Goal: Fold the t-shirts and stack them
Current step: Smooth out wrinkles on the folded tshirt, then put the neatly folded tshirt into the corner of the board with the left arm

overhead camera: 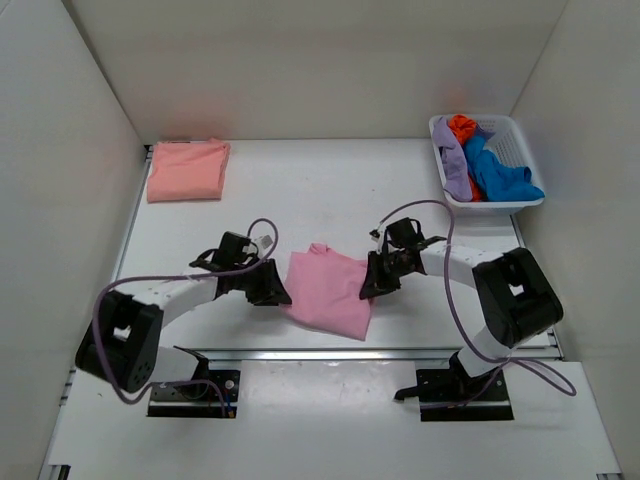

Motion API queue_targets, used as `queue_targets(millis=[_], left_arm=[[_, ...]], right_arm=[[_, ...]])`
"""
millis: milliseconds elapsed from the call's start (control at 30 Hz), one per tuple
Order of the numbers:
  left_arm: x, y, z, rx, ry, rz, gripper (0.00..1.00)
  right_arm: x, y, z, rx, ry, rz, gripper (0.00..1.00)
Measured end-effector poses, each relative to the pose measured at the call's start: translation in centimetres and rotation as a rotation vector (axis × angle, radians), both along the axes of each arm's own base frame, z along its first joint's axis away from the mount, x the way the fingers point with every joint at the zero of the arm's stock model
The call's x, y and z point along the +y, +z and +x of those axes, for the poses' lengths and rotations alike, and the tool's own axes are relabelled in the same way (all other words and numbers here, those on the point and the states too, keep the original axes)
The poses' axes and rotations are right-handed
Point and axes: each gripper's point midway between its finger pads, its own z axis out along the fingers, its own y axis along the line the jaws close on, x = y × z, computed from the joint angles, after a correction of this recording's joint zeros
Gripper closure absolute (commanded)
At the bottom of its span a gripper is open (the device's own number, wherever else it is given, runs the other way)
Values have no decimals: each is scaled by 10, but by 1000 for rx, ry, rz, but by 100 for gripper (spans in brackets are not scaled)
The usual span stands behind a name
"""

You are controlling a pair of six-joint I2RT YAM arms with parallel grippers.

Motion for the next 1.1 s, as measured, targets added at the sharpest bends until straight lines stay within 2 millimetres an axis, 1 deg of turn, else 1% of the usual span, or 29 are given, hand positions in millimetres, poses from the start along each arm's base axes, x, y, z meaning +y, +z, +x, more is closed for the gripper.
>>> queue_targets(millis=[33, 67, 133, 167, 200, 233, 267, 333, 367, 433, 500, 533, 567, 667, 767, 800, 833, 900, 967, 1000, 1100], left_arm=[[4, 3, -2, -12, 16, -6, 51], [8, 5, -3, -20, 38, -12, 49], [14, 10, 0, -38, 75, -23, 47], [17, 13, 3, -48, 94, -27, 47], [18, 15, 6, -60, 108, -30, 46], [18, 18, 9, -73, 115, -34, 46], [18, 19, 10, -81, 117, -37, 45], [17, 19, 12, -85, 121, -35, 44], [16, 18, 12, -83, 123, -33, 44], [16, 16, 13, -83, 129, -26, 43], [16, 13, 17, -87, 141, -19, 43], [17, 11, 19, -90, 149, -15, 41], [18, 9, 21, -93, 157, -10, 41], [22, -2, 24, -83, 179, 14, 39], [24, -14, 27, -63, 188, 39, 34], [22, -15, 27, -53, 188, 33, 31], [21, -14, 30, -57, 189, 25, 26], [17, -11, 37, -76, 189, 13, 23], [12, -10, 42, -76, 188, -2, 21], [10, -9, 45, -76, 186, -5, 19], [-1, -7, 53, -80, 168, -15, 17]], right_arm=[[-3, 1, -2, -2, -13, 7, 100], [-6, 2, -3, -6, -24, 13, 100], [-10, 6, 1, -22, -44, 26, 100], [-12, 9, 5, -35, -52, 33, 99], [-14, 11, 9, -49, -56, 38, 93], [-16, 14, 12, -59, -62, 41, 83], [-18, 16, 15, -70, -66, 42, 79], [-23, 21, 22, -95, -77, 45, 64], [-25, 25, 25, -110, -84, 46, 61], [-32, 34, 30, -146, -105, 45, 49], [-38, 45, 37, -190, -129, 48, 43], [-41, 48, 40, -204, -141, 50, 36], [-44, 50, 43, -213, -156, 51, 32], [-56, 46, 51, -215, -200, 36, 26], [-64, 31, 55, -177, -231, 4, 22], [-64, 26, 54, -163, -233, -3, 22], [-64, 22, 52, -148, -233, -7, 22], [-60, 15, 48, -126, -230, -6, 22], [-54, 15, 48, -137, -217, -3, 22], [-51, 16, 48, -140, -212, 0, 22], [-45, 15, 49, -147, -205, 11, 23]])
